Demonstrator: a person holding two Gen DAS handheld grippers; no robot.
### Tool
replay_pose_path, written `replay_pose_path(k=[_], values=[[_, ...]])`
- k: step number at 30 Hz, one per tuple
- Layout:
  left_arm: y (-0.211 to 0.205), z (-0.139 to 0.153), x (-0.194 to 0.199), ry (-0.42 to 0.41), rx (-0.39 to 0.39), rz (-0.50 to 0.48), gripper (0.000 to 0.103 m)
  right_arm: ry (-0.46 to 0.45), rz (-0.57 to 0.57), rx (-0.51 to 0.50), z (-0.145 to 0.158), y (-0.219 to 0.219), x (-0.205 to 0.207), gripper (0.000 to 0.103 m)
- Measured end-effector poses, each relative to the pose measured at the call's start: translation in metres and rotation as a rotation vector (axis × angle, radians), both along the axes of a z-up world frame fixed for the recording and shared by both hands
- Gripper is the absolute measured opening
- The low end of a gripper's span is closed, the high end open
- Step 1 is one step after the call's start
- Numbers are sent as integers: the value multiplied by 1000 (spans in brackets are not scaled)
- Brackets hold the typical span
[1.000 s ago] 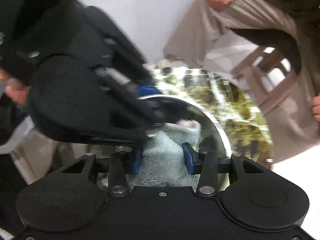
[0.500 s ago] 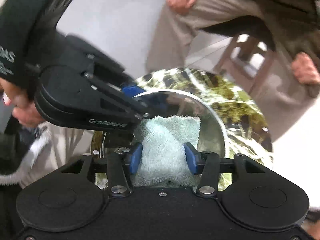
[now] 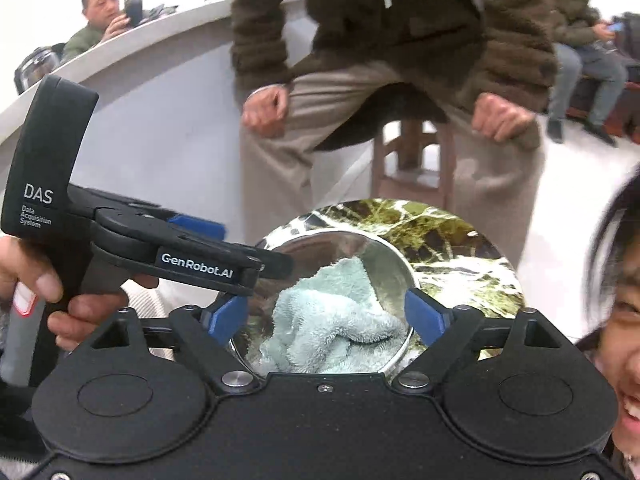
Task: Clean bowl
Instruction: 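Open the right gripper to leave the towel in the bowl while the left gripper releases the rim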
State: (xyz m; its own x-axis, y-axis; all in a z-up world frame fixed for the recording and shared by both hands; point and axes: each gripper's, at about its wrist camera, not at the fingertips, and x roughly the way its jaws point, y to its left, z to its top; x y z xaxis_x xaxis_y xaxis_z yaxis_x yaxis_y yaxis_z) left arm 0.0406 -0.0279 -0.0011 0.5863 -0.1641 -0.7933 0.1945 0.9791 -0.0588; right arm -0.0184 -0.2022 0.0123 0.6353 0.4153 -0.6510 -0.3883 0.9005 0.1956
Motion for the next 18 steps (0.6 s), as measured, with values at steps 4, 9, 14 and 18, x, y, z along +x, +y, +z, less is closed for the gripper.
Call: replay_pose_path(k=[4, 9, 14, 18], values=[[3, 4, -8, -11, 38, 39, 86, -48, -40, -23, 3, 6, -16, 96], [15, 11, -19, -13, 47, 98, 87, -113, -88, -61, 6, 12, -34, 101], [23, 18, -30, -19, 41, 146, 94, -154, -152, -74, 8, 13, -48, 103], [26, 21, -41, -41, 57, 196, 102, -164, -210, -93, 7, 13, -57, 103]])
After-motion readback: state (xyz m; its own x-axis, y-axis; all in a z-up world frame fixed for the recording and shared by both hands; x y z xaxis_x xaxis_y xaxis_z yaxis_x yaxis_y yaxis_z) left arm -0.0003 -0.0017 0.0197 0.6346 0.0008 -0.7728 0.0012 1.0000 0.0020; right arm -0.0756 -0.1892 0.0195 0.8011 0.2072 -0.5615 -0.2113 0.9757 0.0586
